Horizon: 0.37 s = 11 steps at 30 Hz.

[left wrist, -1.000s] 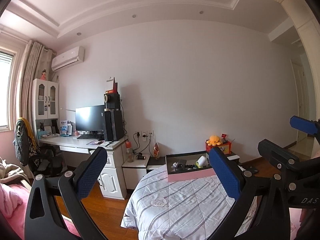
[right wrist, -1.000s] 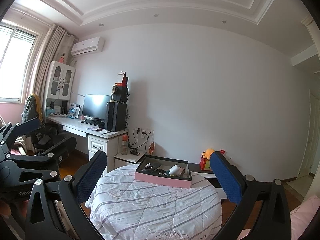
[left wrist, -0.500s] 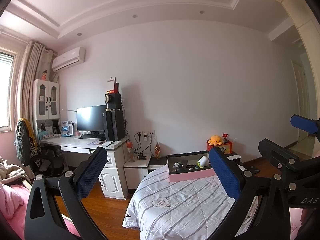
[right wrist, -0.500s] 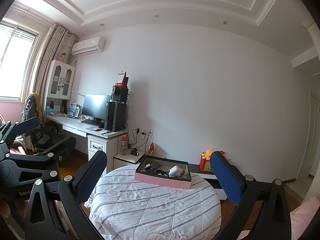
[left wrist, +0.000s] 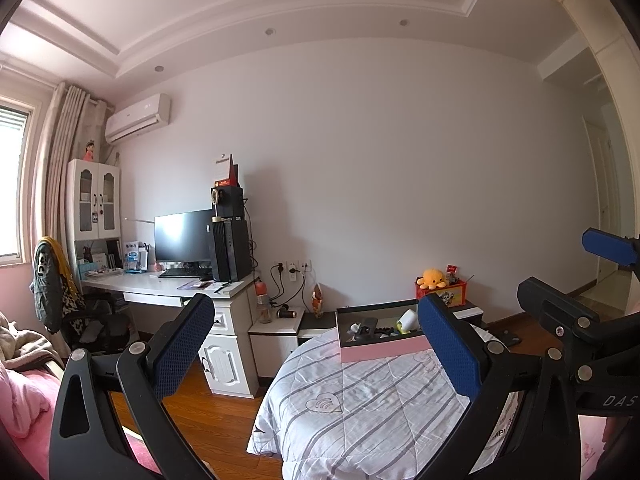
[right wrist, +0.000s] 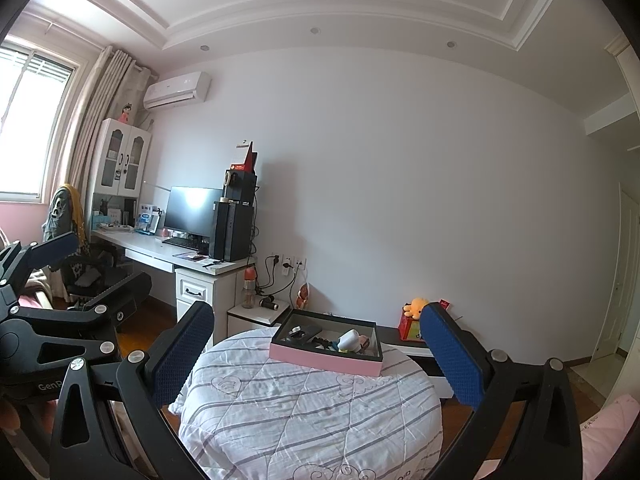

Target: Organize rigid objects

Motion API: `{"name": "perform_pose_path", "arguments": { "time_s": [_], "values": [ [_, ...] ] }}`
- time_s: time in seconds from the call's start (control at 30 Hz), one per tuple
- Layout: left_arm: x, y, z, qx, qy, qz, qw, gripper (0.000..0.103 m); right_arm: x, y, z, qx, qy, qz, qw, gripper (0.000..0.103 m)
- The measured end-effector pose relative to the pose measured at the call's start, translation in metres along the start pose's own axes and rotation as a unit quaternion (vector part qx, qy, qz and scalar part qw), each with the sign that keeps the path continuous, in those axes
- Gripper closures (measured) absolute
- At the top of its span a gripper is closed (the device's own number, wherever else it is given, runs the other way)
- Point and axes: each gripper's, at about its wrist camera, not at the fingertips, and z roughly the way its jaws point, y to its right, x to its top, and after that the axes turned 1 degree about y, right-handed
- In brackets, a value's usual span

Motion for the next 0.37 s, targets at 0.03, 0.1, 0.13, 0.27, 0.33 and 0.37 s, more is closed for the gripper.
{"name": "perform_pose_path", "arguments": {
  "time_s": [0.03, 0.1, 0.13, 0.27, 0.33, 0.37],
  "values": [
    [0.0, 0.0002, -0.0003, 0.0, 0.001, 0.0, 1.0, 0.0, -0.0001, 0.0, 0.0, 0.0, 0.0, 0.0, 1.0, 0.0],
    [0.0002, 0.0004, -0.0002, 0.0, 0.001, -0.001, 1.0, 0.0, -0.0001, 0.0001, 0.0003, 0.001, -0.001, 0.001, 1.0, 0.0],
    [0.0002, 0.0001, -0.0001, 0.0, 0.001, -0.001, 1.0, 0.0, 0.0001, 0.0005, 0.0002, 0.001, -0.001, 0.001, 1.0, 0.0],
    [-0.0011, 0.0006, -0.0003, 0.001, 0.0, -0.001, 1.0, 0.0, -0.0002, 0.0012, 0.0004, 0.0, -0.001, 0.0, 1.0, 0.0],
    [-0.0009, 0.0005, -0.0003, 0.001, 0.001, 0.0, 1.0, 0.0, -0.001, 0.0007, 0.0009, 0.0, -0.002, -0.001, 1.0, 0.0],
    [-0.0016, 0.0005, -0.0001, 0.002, 0.0, 0.0, 1.0, 0.0, -0.0012, 0.0003, 0.0011, 0.0, -0.003, -0.001, 1.0, 0.0]
  ]
}}
